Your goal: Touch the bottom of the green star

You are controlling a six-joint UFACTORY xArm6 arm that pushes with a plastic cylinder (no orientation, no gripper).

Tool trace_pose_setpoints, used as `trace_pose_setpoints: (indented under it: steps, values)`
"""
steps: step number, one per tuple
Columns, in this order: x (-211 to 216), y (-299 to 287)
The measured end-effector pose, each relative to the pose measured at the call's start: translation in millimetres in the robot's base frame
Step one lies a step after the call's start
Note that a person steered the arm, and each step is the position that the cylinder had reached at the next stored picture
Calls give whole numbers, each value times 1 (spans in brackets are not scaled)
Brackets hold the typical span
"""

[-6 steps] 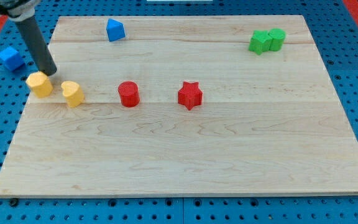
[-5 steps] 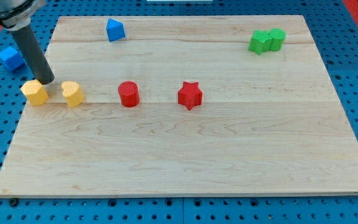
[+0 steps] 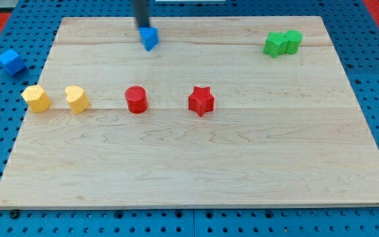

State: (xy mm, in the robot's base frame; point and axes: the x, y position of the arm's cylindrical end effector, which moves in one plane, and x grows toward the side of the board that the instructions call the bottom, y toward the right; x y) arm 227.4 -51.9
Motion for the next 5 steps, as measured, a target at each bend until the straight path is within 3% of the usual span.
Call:
trace_pose_setpoints:
  steps: [1, 2, 3, 4, 5]
  values:
    - [16, 76]
    - [-24, 14]
    - [-10, 123]
    - [56, 128]
    - [109, 182]
